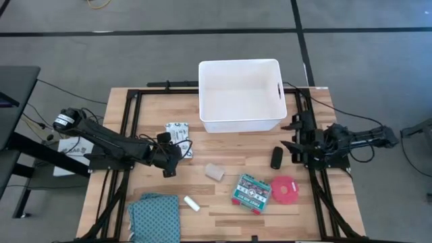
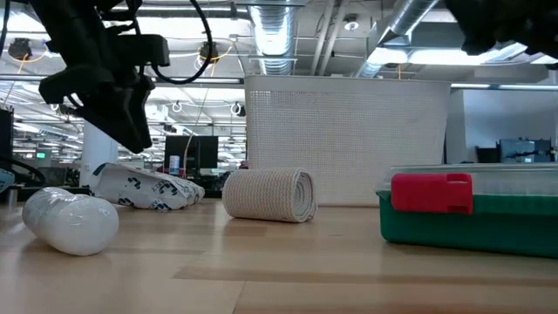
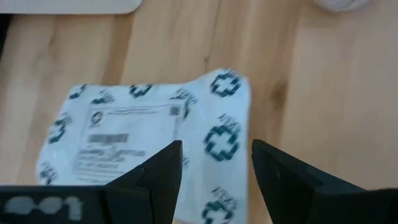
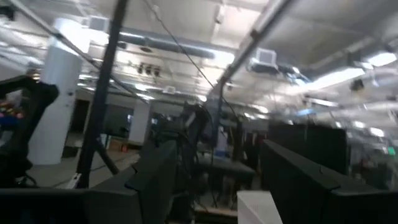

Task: Pick & place medical supplies in basket/bin
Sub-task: Put the white mailer bag into the white bin

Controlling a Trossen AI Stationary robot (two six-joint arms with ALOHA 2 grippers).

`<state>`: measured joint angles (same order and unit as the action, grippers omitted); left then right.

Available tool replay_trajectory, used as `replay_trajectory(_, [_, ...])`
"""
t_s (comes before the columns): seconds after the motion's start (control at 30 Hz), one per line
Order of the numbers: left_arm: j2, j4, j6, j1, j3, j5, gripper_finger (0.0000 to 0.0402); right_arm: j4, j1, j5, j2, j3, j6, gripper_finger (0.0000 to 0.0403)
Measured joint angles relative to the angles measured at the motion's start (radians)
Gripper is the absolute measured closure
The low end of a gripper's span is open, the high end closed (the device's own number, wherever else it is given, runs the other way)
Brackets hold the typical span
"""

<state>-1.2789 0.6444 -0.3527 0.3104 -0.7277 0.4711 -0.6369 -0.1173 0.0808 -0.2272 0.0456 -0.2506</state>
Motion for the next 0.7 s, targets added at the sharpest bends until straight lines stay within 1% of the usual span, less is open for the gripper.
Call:
replay_trajectory(0.07, [0.000,0.003,-0.013,0.001,0.000,0.006,0.0217,-0.014,0.000,0.030,-0.044,0.006,0.049,0.0178])
replay_trajectory(0.13, [0.000,0.002,-0.009,0.010,0.000,0.005,0.0217,-0.011,0.000,0.034,-0.086,0.019,0.112,0.0178])
replay_trajectory(0.23, [0.000,0.003,0.039,0.027,0.000,0.011,0.0217,-0.013,0.000,0.030,-0.154,0.047,0.192,0.0178])
replay_trajectory(0.3, [0.000,0.006,0.072,0.040,0.000,0.039,0.0217,-0.015,0.000,0.028,-0.203,0.057,0.238,0.0178])
replay_trajectory(0.4, [0.000,0.026,0.083,0.046,0.000,0.067,0.0217,-0.011,0.000,0.041,-0.291,0.073,0.251,0.0178])
replay_trajectory(0.53, [-0.032,0.027,0.070,0.052,0.000,0.054,0.0217,-0.058,0.000,0.060,-0.405,0.105,0.251,0.0178])
replay_trajectory(0.63, [-0.101,0.021,0.089,0.056,0.000,0.031,0.0217,-0.059,0.000,0.055,-0.472,0.139,0.251,0.0178])
replay_trajectory(0.7, [-0.148,0.024,0.101,0.056,0.000,0.047,0.0217,-0.063,0.000,0.055,-0.509,0.159,0.248,0.0178])
